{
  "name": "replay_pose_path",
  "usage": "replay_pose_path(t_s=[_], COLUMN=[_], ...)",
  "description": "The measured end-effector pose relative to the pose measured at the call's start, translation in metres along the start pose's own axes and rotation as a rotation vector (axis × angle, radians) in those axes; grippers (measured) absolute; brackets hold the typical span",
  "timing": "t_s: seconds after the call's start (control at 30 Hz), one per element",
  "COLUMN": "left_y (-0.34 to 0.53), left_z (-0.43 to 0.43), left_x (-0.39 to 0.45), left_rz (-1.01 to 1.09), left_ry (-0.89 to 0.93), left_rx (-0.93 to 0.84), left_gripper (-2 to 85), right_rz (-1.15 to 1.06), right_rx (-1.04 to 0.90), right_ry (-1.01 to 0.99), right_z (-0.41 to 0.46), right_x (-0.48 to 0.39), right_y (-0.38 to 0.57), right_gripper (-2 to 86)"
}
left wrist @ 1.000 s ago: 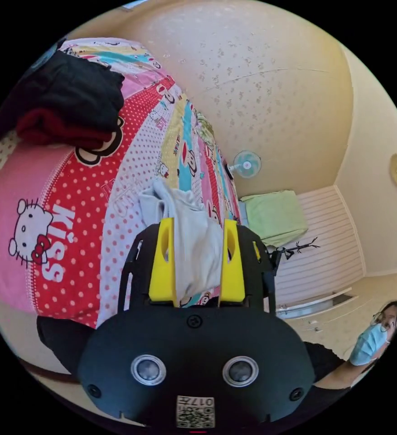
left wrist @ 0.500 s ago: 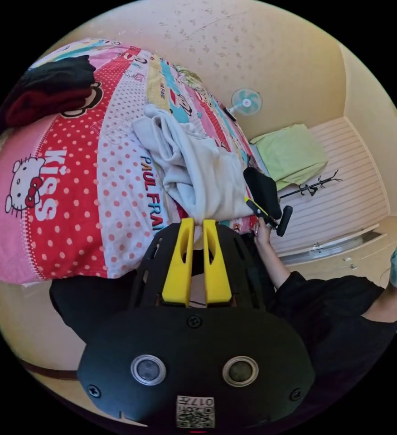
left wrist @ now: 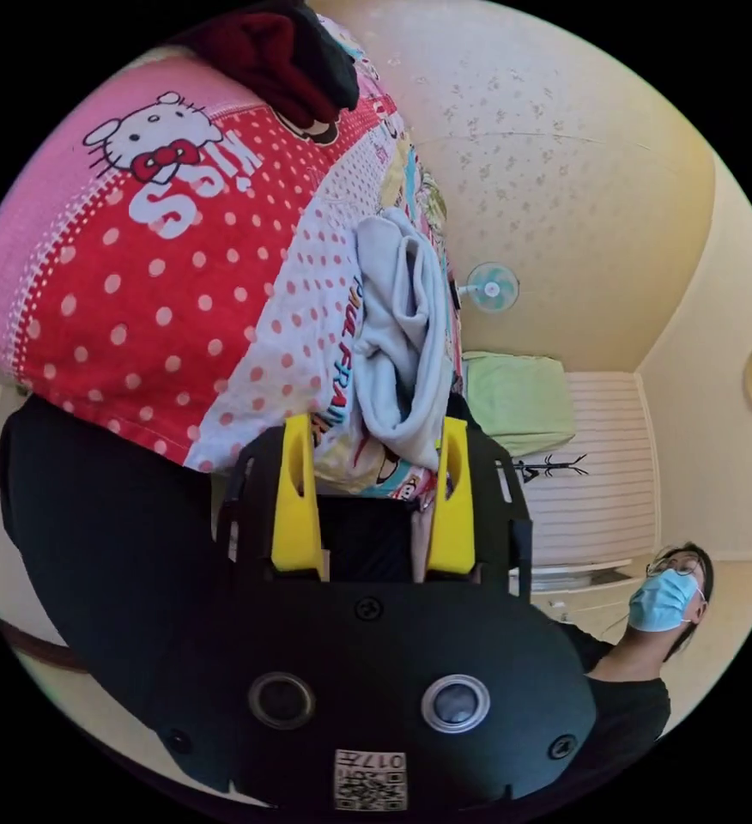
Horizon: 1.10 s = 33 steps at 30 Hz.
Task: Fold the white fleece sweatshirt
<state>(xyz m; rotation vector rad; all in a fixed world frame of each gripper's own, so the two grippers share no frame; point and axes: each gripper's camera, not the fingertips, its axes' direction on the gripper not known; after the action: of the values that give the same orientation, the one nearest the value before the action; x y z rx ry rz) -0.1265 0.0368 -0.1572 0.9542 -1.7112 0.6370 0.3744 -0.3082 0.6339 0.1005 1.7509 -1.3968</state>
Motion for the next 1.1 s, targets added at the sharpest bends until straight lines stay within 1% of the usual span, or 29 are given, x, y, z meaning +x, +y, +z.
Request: replay_pose_path(t_s=[0.03, 0.07, 0.1, 0.13, 0.17, 0.23, 0.3, 0.33, 0.4, 0.47, 0.53, 0.6, 0.7, 0.8, 0.83, 0.9, 0.93, 0.97, 1.03, 1.1], left_y=[0.001, 0.004, 0.007, 0.007, 0.006, 0.006, 0.017, 0.021, 0.039, 0.054, 0.069, 0.086, 0.104, 0.117, 0.119, 0.125, 0.127, 0.129, 0.133, 0.136], left_z=[0.001, 0.004, 0.011, 0.016, 0.032, 0.065, 0.119, 0.134, 0.197, 0.243, 0.284, 0.321, 0.334, 0.319, 0.315, 0.306, 0.306, 0.305, 0.300, 0.284], left_x=[0.002, 0.012, 0.026, 0.035, 0.058, 0.104, 0.166, 0.179, 0.218, 0.231, 0.236, 0.229, 0.211, 0.195, 0.192, 0.182, 0.179, 0.174, 0.168, 0.160], left_rz=[-0.008, 0.020, 0.076, 0.100, 0.152, 0.273, 0.457, 0.497, 0.633, 0.670, 0.711, 0.738, 0.727, 0.745, 0.749, 0.739, 0.731, 0.709, 0.700, 0.705], left_ry=[-0.001, 0.038, 0.125, 0.159, 0.183, 0.126, 0.106, 0.109, 0.098, 0.097, 0.060, -0.014, 0.020, 0.003, 0.026, 0.161, 0.175, 0.162, 0.093, 0.006], left_rx=[0.029, 0.101, 0.156, 0.163, 0.138, 0.059, -0.046, -0.073, -0.198, -0.280, -0.369, -0.464, -0.550, -0.544, -0.546, -0.577, -0.586, -0.594, -0.557, -0.459], left_gripper=[11.1, 6.4, 3.7, 3.5, 3.2, 2.6, 1.7, 1.6, 1.4, 1.7, 2.6, 5.7, 11.6, 10.5, 9.9, 9.0, 9.1, 9.4, 10.1, 10.2], right_rz=[0.012, 0.022, 0.027, 0.037, 0.042, 0.048, 0.050, 0.050, 0.056, 0.072, 0.086, 0.105, 0.145, 0.187, 0.212, 0.275, 0.338, 0.394, 0.436, 0.406], right_rx=[0.007, 0.008, 0.008, 0.007, 0.006, 0.008, 0.017, 0.025, 0.033, 0.038, 0.043, 0.055, 0.068, 0.070, 0.085, 0.150, 0.209, 0.274, 0.351, 0.389], right_ry=[-0.027, -0.056, -0.070, -0.094, -0.112, -0.126, -0.133, -0.138, -0.151, -0.185, -0.217, -0.253, -0.323, -0.388, -0.415, -0.470, -0.512, -0.548, -0.540, -0.500], right_z=[-0.001, -0.002, -0.002, -0.003, -0.004, -0.006, -0.009, -0.011, -0.014, -0.019, -0.023, -0.028, -0.036, -0.043, -0.047, -0.057, -0.065, -0.075, -0.096, -0.122], right_x=[0.005, 0.010, 0.013, 0.018, 0.022, 0.026, 0.029, 0.031, 0.036, 0.045, 0.053, 0.062, 0.078, 0.094, 0.100, 0.114, 0.125, 0.136, 0.147, 0.146], right_y=[0.001, 0.001, 0.001, 0.000, 0.000, -0.001, 0.000, 0.000, 0.000, -0.001, -0.002, -0.002, -0.002, -0.004, -0.004, -0.001, 0.003, 0.007, 0.008, -0.003], right_gripper=[1.3, 1.2, 1.2, 1.2, 1.1, 1.0, 1.0, 0.9, 0.9, 0.7, 0.6, 0.6, 0.7, 1.0, 1.1, 1.5, 2.0, 2.7, 4.1, 6.2])
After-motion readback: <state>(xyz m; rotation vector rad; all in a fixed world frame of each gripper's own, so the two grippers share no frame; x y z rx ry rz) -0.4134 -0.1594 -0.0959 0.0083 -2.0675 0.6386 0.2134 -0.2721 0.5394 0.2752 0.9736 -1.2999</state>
